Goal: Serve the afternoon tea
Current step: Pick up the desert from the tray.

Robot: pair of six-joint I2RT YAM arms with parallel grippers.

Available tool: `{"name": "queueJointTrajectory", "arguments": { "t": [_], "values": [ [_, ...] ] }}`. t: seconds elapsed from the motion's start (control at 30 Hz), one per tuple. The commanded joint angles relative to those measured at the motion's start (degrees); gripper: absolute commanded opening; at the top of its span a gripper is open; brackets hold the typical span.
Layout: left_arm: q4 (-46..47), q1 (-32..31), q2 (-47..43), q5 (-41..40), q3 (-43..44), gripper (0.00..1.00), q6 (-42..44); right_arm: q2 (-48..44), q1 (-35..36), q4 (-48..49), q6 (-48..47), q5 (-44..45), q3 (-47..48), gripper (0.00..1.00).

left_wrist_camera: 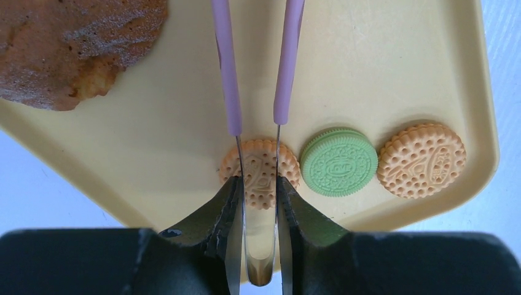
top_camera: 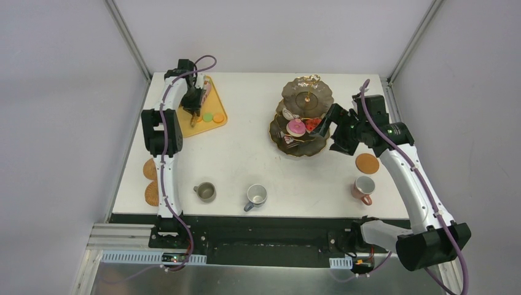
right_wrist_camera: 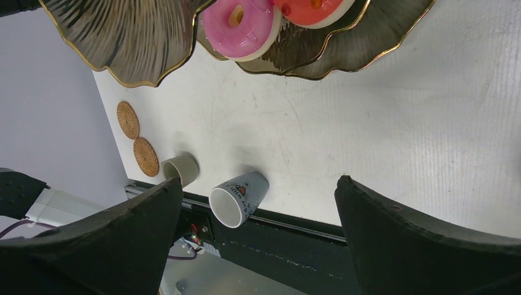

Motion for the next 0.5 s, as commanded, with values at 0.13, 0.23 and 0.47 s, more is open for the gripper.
{"name": "queueJointTrajectory", "arguments": {
  "t": [0.13,0.23,0.47],
  "values": [
    [-5.93,0.09,-1.8,-0.37,4.69,0.14,-2.11,-3.65,-0.29,0.18,0.58,-0.27,0.82,0.99],
    [-5.86,-1.99,-2.0,-2.09,3.63,0.26,-2.54,-3.74,-0.23,0.27,0.75,-0.4,0.62,0.99],
    [-4.97,-2.52,-1.91,-4.2,3.25,0.33,-3.18,-3.28,-0.3,0.27,0.51,-0.62,0.92,0.99]
  ]
}}
